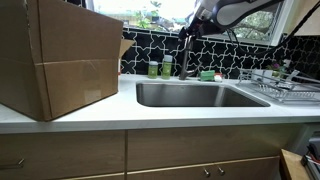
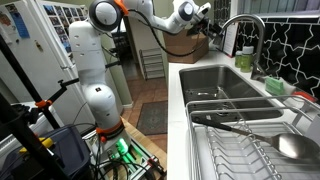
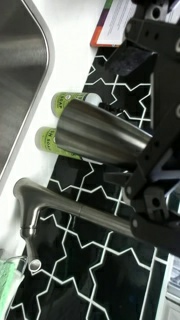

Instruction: Move the faucet to the left and the push the handle downwards

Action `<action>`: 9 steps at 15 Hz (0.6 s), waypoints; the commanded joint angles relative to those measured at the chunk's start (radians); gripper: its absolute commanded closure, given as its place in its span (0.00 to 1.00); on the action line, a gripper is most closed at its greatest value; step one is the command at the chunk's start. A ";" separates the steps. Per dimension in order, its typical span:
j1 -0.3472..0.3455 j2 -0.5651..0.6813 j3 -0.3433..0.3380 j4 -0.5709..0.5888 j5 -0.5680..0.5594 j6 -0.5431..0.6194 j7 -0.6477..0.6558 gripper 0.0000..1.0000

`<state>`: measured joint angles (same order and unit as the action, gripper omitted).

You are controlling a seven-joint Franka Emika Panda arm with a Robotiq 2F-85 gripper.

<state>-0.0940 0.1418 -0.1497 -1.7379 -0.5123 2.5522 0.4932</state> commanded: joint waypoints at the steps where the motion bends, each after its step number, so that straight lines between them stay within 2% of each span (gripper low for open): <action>1: 0.007 0.050 0.000 0.042 0.062 0.067 -0.089 0.00; 9: 0.017 0.120 0.002 0.102 0.163 0.132 -0.161 0.00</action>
<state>-0.0846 0.2205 -0.1493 -1.6728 -0.4197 2.6558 0.3803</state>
